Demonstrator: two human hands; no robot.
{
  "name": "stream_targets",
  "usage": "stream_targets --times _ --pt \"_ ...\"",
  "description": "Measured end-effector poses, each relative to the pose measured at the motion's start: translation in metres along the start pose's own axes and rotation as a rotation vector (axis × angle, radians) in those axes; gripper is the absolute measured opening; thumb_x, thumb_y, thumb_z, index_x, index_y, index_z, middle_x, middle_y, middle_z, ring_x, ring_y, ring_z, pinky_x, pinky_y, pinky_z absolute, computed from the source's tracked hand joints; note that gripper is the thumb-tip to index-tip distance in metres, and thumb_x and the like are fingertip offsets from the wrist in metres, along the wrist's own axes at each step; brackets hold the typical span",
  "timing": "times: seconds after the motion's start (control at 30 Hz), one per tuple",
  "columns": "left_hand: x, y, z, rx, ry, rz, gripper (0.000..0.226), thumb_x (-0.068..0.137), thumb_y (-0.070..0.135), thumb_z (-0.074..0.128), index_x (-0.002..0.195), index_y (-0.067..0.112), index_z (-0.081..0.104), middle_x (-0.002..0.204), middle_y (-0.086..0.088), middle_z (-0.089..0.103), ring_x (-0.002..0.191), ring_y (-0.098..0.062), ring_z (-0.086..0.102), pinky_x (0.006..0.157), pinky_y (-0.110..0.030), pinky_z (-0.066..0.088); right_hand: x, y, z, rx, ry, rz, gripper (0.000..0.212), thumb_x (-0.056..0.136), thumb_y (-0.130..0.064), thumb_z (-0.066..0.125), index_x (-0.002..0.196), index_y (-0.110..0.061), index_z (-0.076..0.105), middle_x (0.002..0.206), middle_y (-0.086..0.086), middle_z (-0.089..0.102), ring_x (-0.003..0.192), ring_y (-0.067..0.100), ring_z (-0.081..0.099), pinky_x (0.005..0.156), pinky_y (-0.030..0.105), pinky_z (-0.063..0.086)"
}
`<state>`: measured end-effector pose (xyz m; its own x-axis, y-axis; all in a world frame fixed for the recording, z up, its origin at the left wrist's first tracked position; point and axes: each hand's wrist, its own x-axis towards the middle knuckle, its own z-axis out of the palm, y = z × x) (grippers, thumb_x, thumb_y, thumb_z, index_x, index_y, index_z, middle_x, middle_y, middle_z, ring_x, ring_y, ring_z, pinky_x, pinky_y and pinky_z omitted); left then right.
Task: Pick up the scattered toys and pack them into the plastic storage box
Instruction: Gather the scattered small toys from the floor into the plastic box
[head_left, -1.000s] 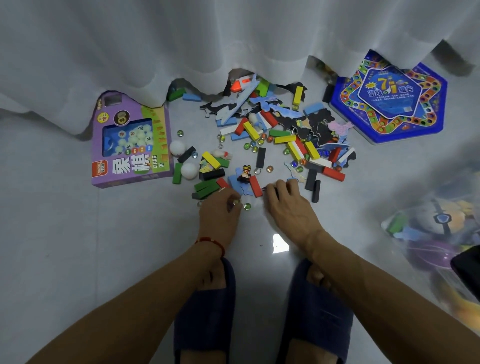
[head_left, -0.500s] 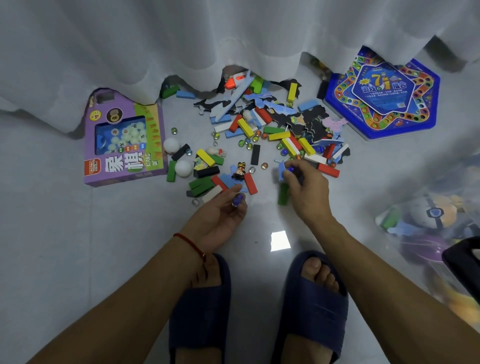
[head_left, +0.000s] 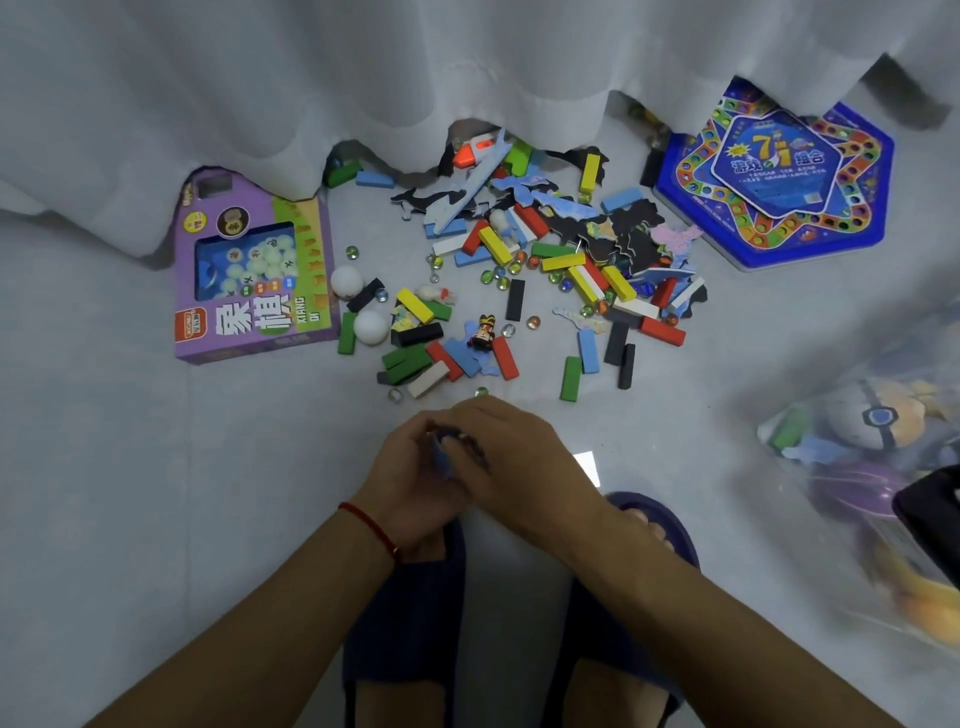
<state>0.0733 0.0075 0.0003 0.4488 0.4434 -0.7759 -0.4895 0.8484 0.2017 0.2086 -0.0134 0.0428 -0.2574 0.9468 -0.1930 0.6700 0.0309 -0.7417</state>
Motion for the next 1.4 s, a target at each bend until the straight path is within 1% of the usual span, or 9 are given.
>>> stream_targets --times 0.17,0.37,0.47,0.6,0.73,0.9,1.17,1.27,1.4 --pt "-0.005 0.02 -0.021 -0.066 0.205 0.09 0.017 0.091 0.02 0.054 0.08 0.008 0.058 0.081 -0.009 0.054 0.067 -0.021 0.054 0.053 -0.03 0.054 0.026 0.04 0.008 -0.109 0.189 0.124 0.026 0.098 -0.023 0.057 0.123 -0.017 0.062 0.118 0.003 0.058 0.097 0.016 0.059 0.082 0.028 0.05" --pt "-0.007 0.07 -0.025 -0.111 0.331 0.285 0.031 0.099 0.024 0.052 0.075 0.007 0.06 0.063 -0.005 0.062 0.06 -0.019 0.06 0.054 -0.031 0.058 0.05 0.064 0.036 -0.452 0.012 -0.102 0.044 0.06 0.0 0.087 0.098 -0.005 0.066 0.094 0.015 0.061 0.077 0.027 0.061 0.053 0.033 0.052" --pt "-0.007 0.091 -0.031 -0.065 0.365 0.349 0.043 0.1 0.028 0.051 0.069 0.004 0.071 0.065 -0.008 0.062 0.061 -0.02 0.061 0.055 -0.031 0.058 0.061 0.059 0.035 -0.419 0.111 -0.11 0.043 0.07 -0.004 0.083 0.109 -0.006 0.067 0.096 0.013 0.061 0.077 0.026 0.061 0.051 0.031 0.048" --pt "-0.011 0.101 -0.037 -0.083 0.403 0.36 0.04 0.099 0.029 0.052 0.074 0.004 0.07 0.067 -0.008 0.061 0.067 -0.02 0.059 0.06 -0.033 0.061 0.12 0.027 0.035 -0.4 0.054 -0.304 0.047 0.068 0.011 0.075 0.111 -0.005 0.064 0.103 0.014 0.057 0.076 0.027 0.058 0.055 0.035 0.05" --pt "-0.021 0.109 -0.043 -0.066 0.426 0.367 0.036 0.099 0.029 0.052 0.077 0.005 0.068 0.068 -0.008 0.062 0.063 -0.019 0.062 0.059 -0.032 0.06 0.169 -0.007 0.047 -0.511 -0.035 -0.332 0.074 0.07 0.01 0.07 0.138 -0.006 0.047 0.139 0.024 0.042 0.084 0.036 0.063 0.061 0.041 0.054" --pt "-0.029 0.109 -0.043 -0.167 0.388 0.388 0.045 0.099 0.03 0.052 0.067 0.007 0.074 0.07 -0.008 0.065 0.064 -0.02 0.066 0.064 -0.037 0.062 0.181 -0.013 0.058 -0.625 -0.075 -0.3 0.055 0.084 0.012 0.056 0.137 0.003 0.044 0.139 0.031 0.038 0.1 0.045 0.059 0.081 0.048 0.052" --pt "-0.042 0.079 0.018 -0.272 0.136 0.337 0.021 0.095 0.024 0.049 0.09 0.007 0.058 0.101 -0.016 0.058 0.102 -0.036 0.056 0.076 -0.053 0.058 0.098 -0.009 -0.038 0.511 0.14 0.297 0.026 0.094 -0.022 0.063 0.12 -0.023 0.065 0.109 0.001 0.064 0.086 0.015 0.066 0.074 0.034 0.059" --pt "-0.042 0.051 0.083 -0.189 -0.047 0.257 0.012 0.082 0.019 0.055 0.086 0.008 0.055 0.102 -0.018 0.058 0.109 -0.037 0.056 0.085 -0.056 0.054 0.029 -0.012 -0.099 0.711 0.278 0.375 0.024 0.098 -0.021 0.06 0.121 -0.018 0.066 0.097 0.012 0.069 0.066 0.018 0.063 0.062 0.029 0.055" --pt "-0.051 0.003 0.183 0.01 -0.28 0.041 0.024 0.098 0.025 0.044 0.094 0.002 0.053 0.108 -0.025 0.059 0.106 -0.04 0.061 0.098 -0.056 0.046 -0.084 -0.017 -0.176 0.876 0.614 0.41 0.023 0.101 -0.016 0.055 0.12 -0.011 0.065 0.09 0.012 0.072 0.069 0.018 0.064 0.064 0.025 0.053"
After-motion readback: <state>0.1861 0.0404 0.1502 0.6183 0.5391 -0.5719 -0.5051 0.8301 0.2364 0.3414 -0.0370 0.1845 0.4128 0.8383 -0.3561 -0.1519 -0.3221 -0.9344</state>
